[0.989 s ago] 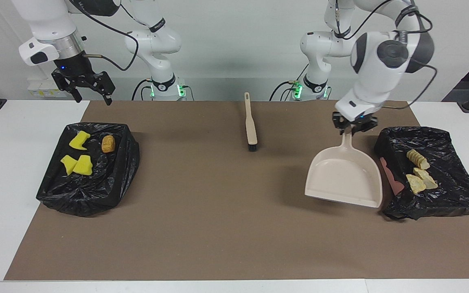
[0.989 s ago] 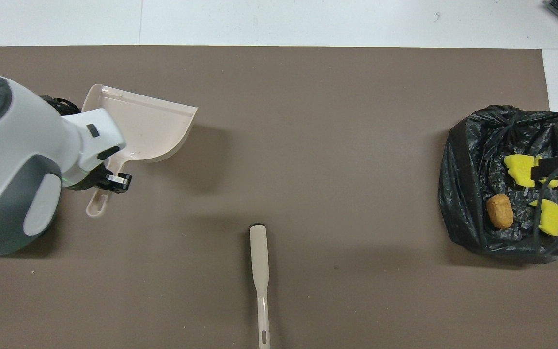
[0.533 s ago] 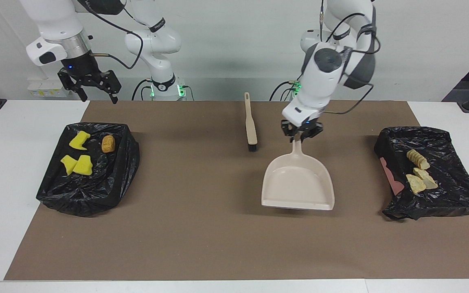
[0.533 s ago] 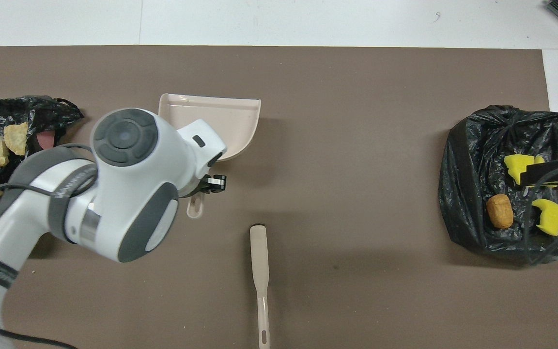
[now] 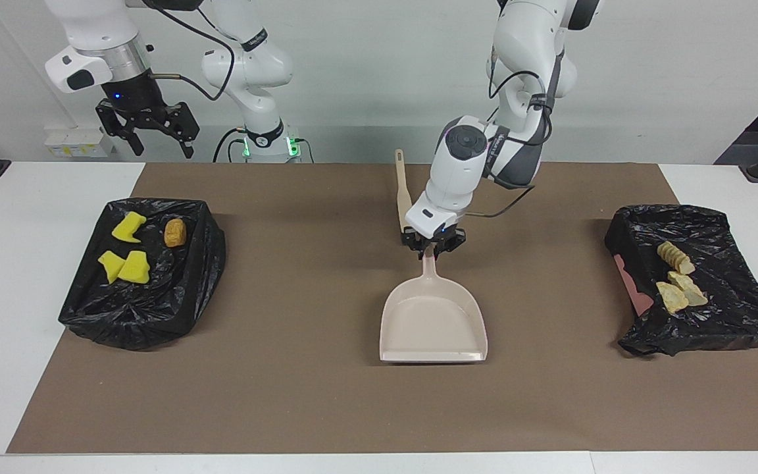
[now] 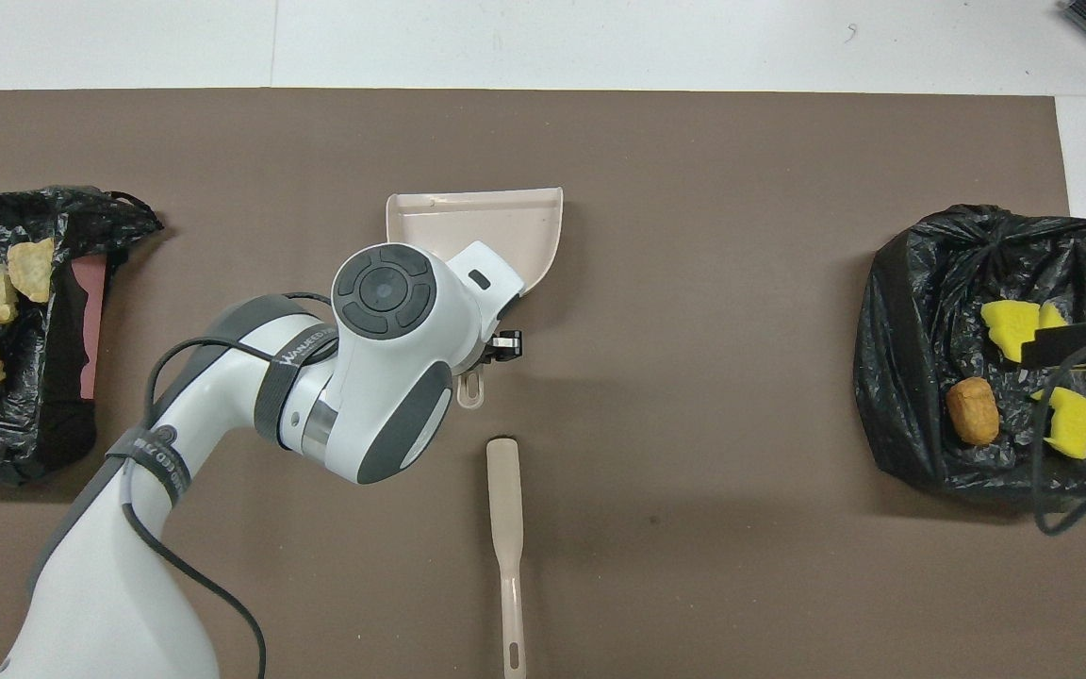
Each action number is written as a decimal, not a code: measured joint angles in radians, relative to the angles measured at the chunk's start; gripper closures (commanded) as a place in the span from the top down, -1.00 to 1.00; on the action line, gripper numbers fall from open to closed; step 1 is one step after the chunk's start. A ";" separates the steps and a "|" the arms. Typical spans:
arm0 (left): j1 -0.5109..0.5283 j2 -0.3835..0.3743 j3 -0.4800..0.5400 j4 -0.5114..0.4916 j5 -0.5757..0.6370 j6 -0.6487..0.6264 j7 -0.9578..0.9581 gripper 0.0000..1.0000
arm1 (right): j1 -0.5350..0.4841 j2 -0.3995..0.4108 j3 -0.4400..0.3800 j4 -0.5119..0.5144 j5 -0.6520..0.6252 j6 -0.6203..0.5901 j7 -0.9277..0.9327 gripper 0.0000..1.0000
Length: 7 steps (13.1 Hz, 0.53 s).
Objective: Sweep and dump trash in bin
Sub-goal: 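Bring the empty dustpan back to the table center with the left gripper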
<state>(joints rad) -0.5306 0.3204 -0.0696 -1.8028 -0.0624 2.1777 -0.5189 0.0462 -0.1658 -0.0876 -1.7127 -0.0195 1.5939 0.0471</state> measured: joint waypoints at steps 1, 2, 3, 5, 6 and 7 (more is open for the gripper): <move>-0.013 0.026 0.000 0.018 0.000 0.006 -0.026 -0.47 | 0.000 0.002 0.000 0.001 0.001 0.000 0.000 1.00; -0.031 0.050 -0.001 0.036 0.000 0.017 -0.050 0.94 | 0.000 0.008 0.000 0.010 0.002 0.000 0.000 1.00; -0.041 0.064 -0.001 0.048 0.000 0.027 -0.064 1.00 | 0.000 0.015 0.000 0.023 0.004 0.000 0.000 1.00; -0.044 0.068 0.000 0.059 0.000 0.028 -0.098 1.00 | 0.000 0.027 0.000 0.039 0.006 -0.001 0.000 1.00; -0.044 0.068 0.004 0.062 0.000 0.028 -0.106 1.00 | 0.000 0.029 0.000 0.040 0.006 -0.001 0.000 1.00; -0.042 0.068 0.010 0.066 0.000 0.027 -0.108 1.00 | 0.000 0.030 0.000 0.040 0.006 -0.001 0.000 1.00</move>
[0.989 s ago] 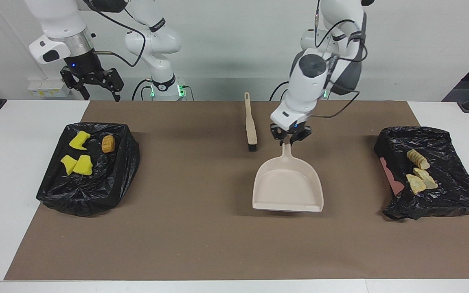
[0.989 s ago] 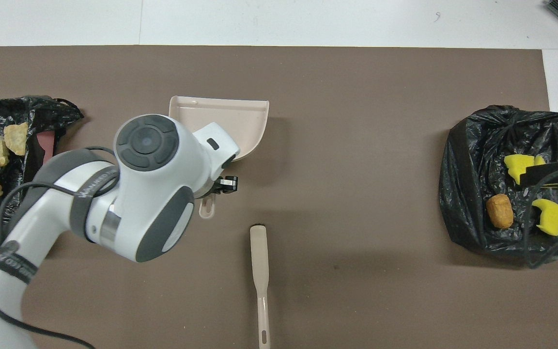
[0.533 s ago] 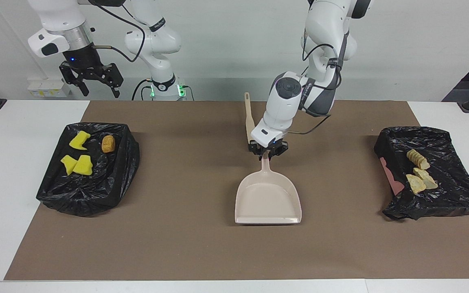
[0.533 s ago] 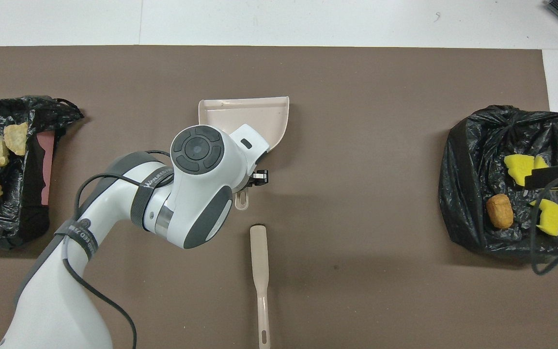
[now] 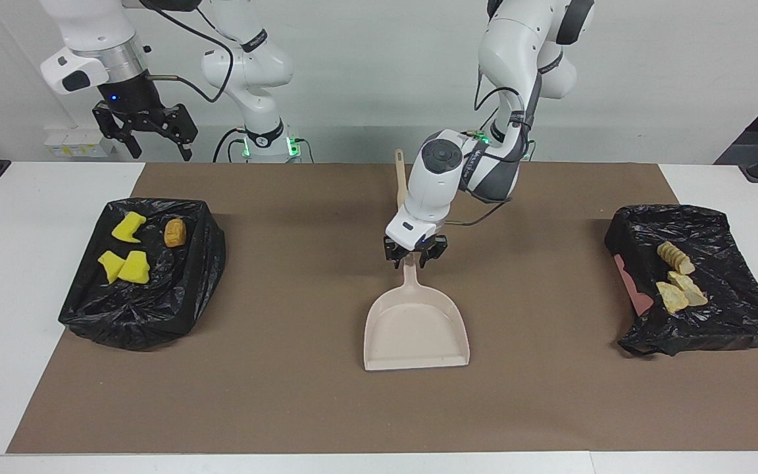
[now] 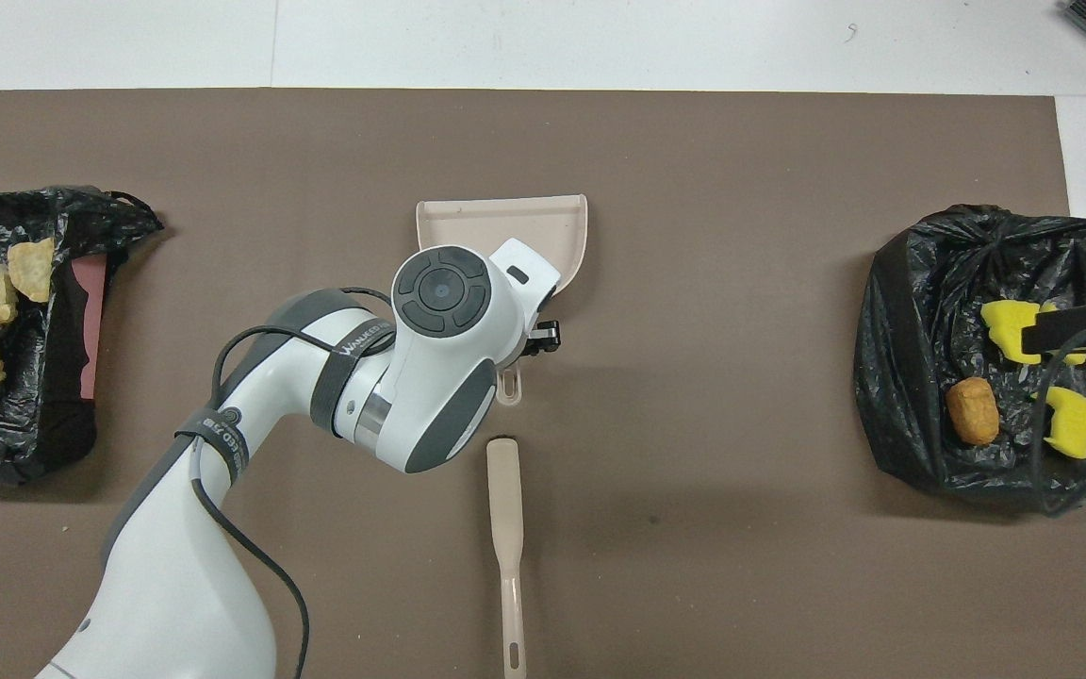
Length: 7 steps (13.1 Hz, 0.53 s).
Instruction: Sweep and dump trash in bin
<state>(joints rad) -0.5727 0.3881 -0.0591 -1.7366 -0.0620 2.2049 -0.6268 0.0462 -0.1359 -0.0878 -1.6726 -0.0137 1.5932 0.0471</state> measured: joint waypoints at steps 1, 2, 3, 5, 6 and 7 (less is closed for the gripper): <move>0.006 -0.003 0.009 0.005 0.002 -0.001 0.000 1.00 | 0.000 0.000 0.000 0.000 0.000 0.000 0.000 1.00; 0.019 -0.013 0.017 0.009 0.007 -0.004 0.004 1.00 | 0.000 0.000 0.000 0.001 0.000 0.000 0.000 1.00; 0.042 -0.026 0.022 0.013 0.013 -0.011 0.019 1.00 | 0.000 0.000 0.000 0.001 0.000 0.000 0.000 1.00; 0.100 -0.055 0.027 0.020 0.020 -0.023 0.054 1.00 | 0.000 0.000 0.000 0.002 0.000 0.000 0.000 1.00; 0.135 -0.065 0.027 0.025 0.021 -0.025 0.073 1.00 | 0.000 0.000 0.000 0.002 0.000 -0.001 0.000 1.00; 0.171 -0.073 0.028 0.031 0.021 -0.025 0.104 1.00 | 0.000 0.000 0.000 0.002 0.000 -0.001 0.000 1.00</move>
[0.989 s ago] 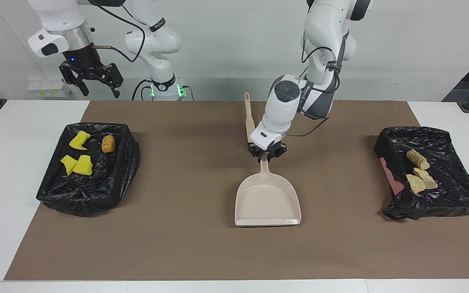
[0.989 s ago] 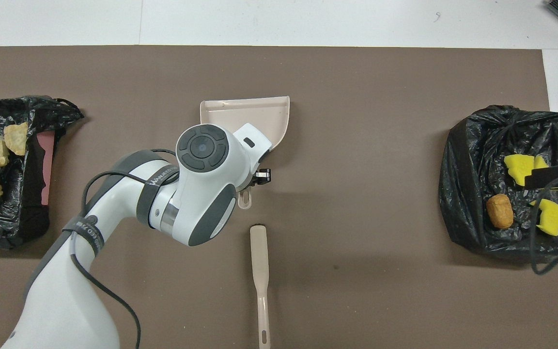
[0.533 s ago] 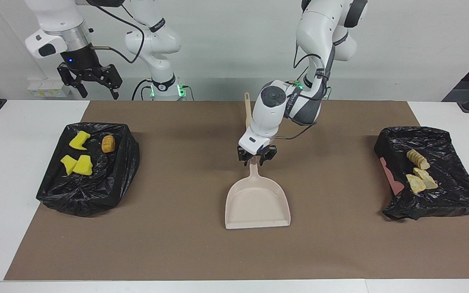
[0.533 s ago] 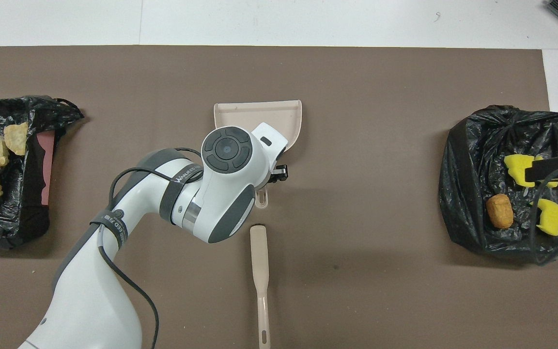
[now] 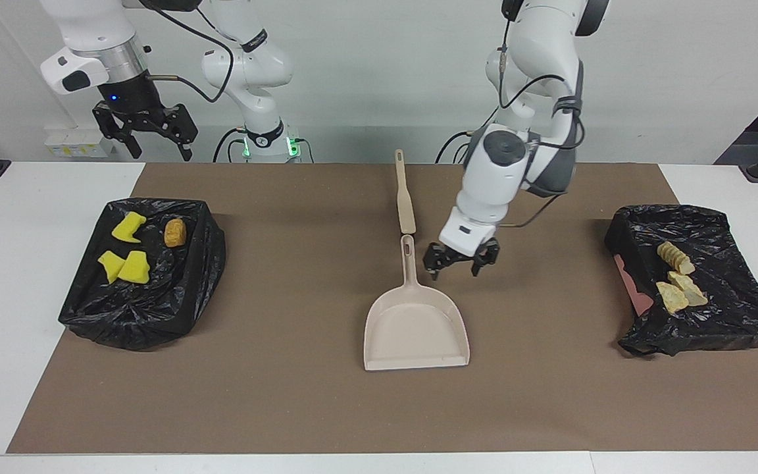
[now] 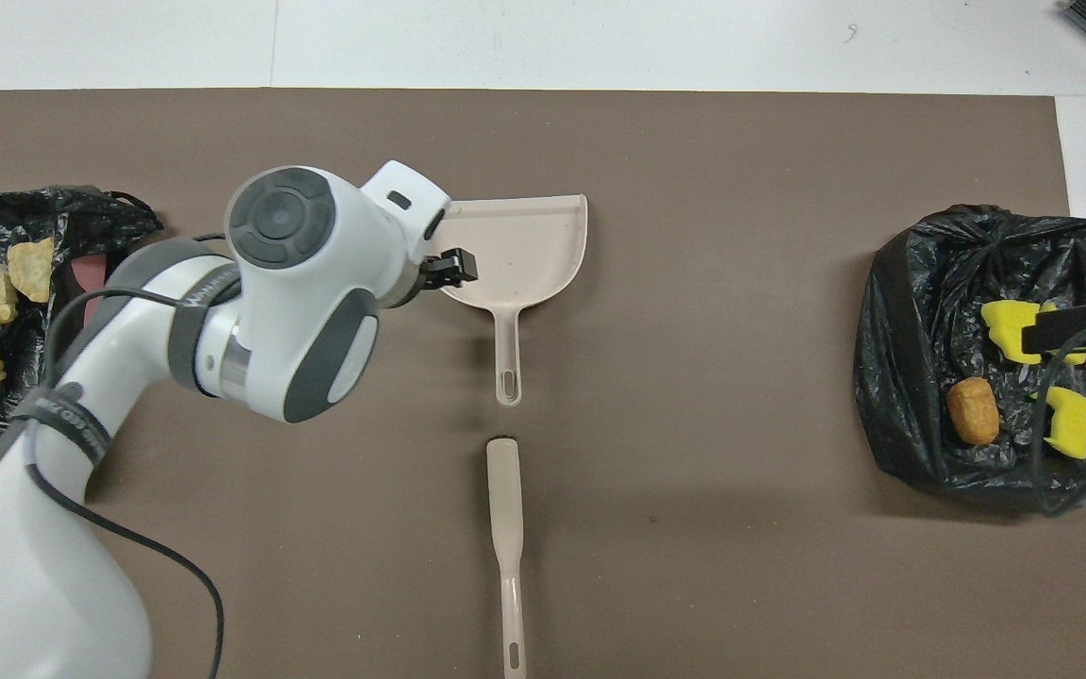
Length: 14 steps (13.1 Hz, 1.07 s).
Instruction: Sweep and dump trash in bin
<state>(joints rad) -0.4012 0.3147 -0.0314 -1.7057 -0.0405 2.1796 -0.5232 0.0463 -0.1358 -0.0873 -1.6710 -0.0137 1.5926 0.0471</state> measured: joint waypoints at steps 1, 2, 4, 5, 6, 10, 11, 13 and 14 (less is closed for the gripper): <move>0.034 -0.008 0.001 0.006 0.000 0.000 0.036 1.00 | 0.000 0.000 0.000 0.000 0.000 0.000 0.000 1.00; 0.067 -0.018 0.001 0.011 -0.001 -0.004 0.065 1.00 | 0.000 0.000 0.000 0.000 0.000 0.000 0.000 1.00; 0.127 -0.042 0.000 0.022 -0.002 -0.030 0.103 1.00 | 0.000 0.000 0.000 0.000 0.000 0.000 0.000 1.00; 0.151 -0.055 0.000 0.032 -0.002 -0.054 0.133 1.00 | 0.000 0.000 0.000 0.000 0.000 -0.001 0.000 1.00; 0.171 -0.069 0.001 0.046 -0.001 -0.087 0.183 1.00 | 0.000 0.000 0.000 0.001 0.000 -0.005 0.000 1.00; 0.261 -0.100 0.006 0.093 -0.001 -0.208 0.451 1.00 | 0.000 0.000 0.001 0.005 0.010 -0.021 0.000 1.00; 0.280 -0.109 0.007 0.096 -0.001 -0.230 0.495 1.00 | 0.000 0.000 0.001 0.006 0.010 -0.021 0.000 1.00; 0.318 -0.129 0.009 0.099 -0.001 -0.267 0.520 1.00 | 0.000 0.000 0.000 0.006 0.010 -0.021 0.000 1.00; 0.330 -0.141 0.010 0.101 -0.001 -0.284 0.522 1.00 | 0.000 0.000 0.000 0.006 0.010 -0.021 0.000 1.00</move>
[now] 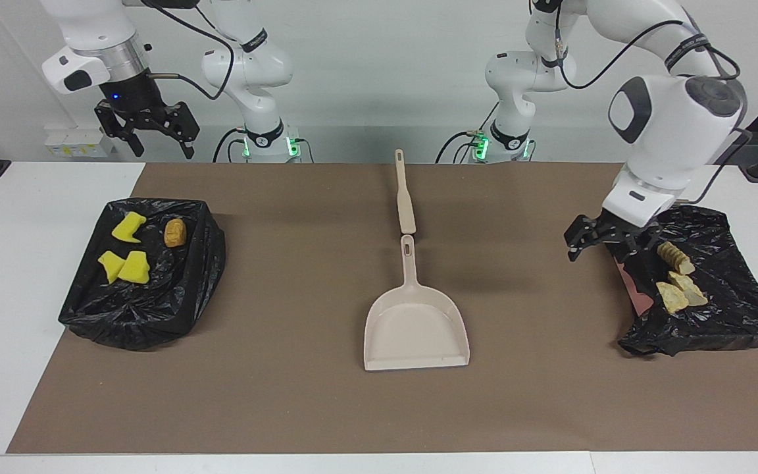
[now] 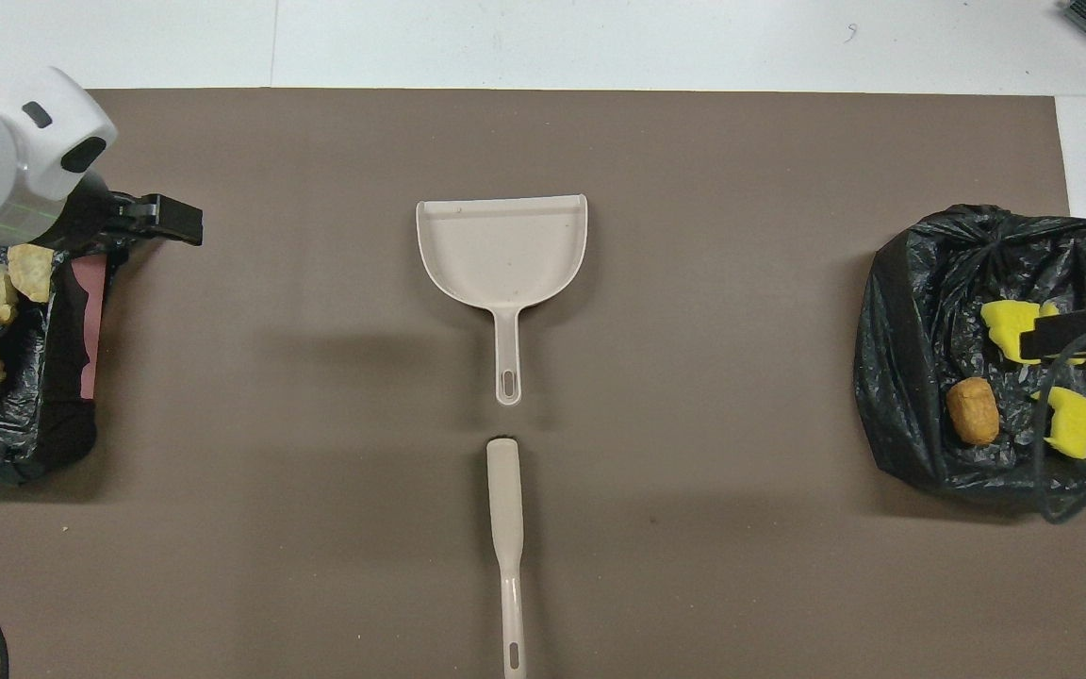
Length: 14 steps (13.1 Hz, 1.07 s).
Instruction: Sweep and dump trash in bin
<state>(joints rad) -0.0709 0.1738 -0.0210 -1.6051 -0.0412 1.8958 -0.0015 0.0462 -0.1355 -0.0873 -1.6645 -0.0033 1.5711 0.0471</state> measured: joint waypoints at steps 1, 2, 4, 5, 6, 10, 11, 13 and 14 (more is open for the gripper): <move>0.005 -0.014 0.004 0.001 0.000 -0.018 0.001 1.00 | 0.000 0.000 0.000 0.000 0.000 0.000 0.000 1.00; 0.007 -0.030 0.007 0.002 0.000 -0.039 0.003 1.00 | 0.000 0.000 0.000 0.000 0.000 0.000 0.000 1.00; 0.010 -0.065 0.011 0.003 0.000 -0.088 0.007 1.00 | 0.000 0.000 0.000 0.000 0.000 0.000 0.000 1.00; 0.010 -0.081 0.012 0.003 0.000 -0.117 0.010 1.00 | 0.000 0.000 0.000 0.000 0.000 0.000 0.000 1.00; 0.011 -0.098 0.013 0.003 0.000 -0.146 0.012 1.00 | 0.000 0.000 0.000 0.000 0.000 0.000 0.000 1.00; 0.011 -0.159 0.013 0.002 0.001 -0.223 0.036 1.00 | 0.000 0.000 0.000 0.000 0.000 0.000 0.000 1.00; 0.011 -0.169 0.014 0.002 0.002 -0.237 0.047 1.00 | 0.000 0.000 0.000 0.000 0.000 0.000 0.000 1.00; 0.020 -0.178 0.019 -0.001 0.003 -0.255 0.055 1.00 | 0.000 0.000 0.000 0.000 0.000 0.000 0.000 1.00; 0.026 -0.178 0.020 -0.002 0.003 -0.261 0.058 1.00 | 0.000 0.000 0.000 0.000 0.000 0.000 0.000 1.00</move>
<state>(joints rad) -0.0452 -0.0039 -0.0013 -1.6067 -0.0378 1.6345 0.0566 0.0462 -0.1354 -0.0870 -1.6645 -0.0033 1.5708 0.0470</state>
